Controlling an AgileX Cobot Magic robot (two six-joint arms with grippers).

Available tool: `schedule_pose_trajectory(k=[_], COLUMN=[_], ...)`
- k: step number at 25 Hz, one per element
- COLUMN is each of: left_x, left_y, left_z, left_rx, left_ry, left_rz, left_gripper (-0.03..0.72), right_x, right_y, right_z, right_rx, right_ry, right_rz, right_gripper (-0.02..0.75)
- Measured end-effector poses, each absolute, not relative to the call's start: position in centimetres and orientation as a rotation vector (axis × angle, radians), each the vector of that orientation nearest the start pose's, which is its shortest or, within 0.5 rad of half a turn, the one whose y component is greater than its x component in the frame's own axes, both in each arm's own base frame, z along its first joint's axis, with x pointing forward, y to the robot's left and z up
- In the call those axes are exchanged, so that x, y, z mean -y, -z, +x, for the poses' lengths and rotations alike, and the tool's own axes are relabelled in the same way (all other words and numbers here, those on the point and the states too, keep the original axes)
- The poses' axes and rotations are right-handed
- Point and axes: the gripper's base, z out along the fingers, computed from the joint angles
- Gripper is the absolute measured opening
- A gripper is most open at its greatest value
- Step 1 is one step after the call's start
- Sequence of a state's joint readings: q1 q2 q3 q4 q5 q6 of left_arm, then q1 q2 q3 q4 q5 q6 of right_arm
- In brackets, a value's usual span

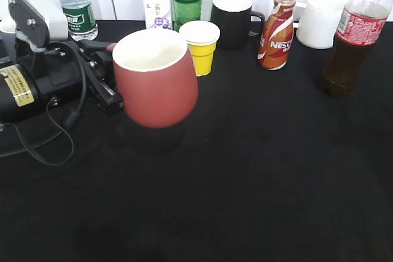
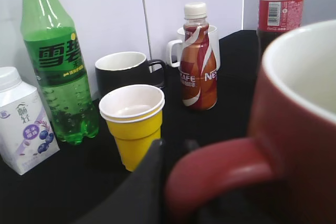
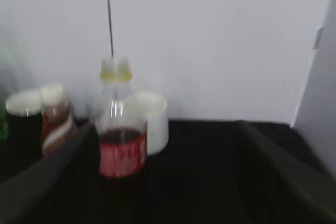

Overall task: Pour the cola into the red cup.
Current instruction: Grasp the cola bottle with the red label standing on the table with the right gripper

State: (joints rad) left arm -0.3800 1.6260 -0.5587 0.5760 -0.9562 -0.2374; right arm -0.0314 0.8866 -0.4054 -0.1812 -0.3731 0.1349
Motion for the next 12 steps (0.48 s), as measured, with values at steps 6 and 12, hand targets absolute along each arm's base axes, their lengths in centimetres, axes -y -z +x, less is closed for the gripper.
schedule_pose_trajectory(k=[6, 12], left_x=[14.6, 14.6], left_y=[-19.8, -19.8], left_z=[25.7, 25.7], left_rx=[-1.529, -1.529], left_ry=[0.579, 0.579], left_rz=[0.752, 0.752], left_gripper=[0.062, 0.062], right_x=[-1.1, -1.8], right_y=[-23.8, -18.3], right_z=[23.7, 26.1], right_rx=[-1.612, -1.761], right_ry=[-0.145, -0.240], right_rz=[-0.135, -0.170], right_gripper=[0.585, 0.664])
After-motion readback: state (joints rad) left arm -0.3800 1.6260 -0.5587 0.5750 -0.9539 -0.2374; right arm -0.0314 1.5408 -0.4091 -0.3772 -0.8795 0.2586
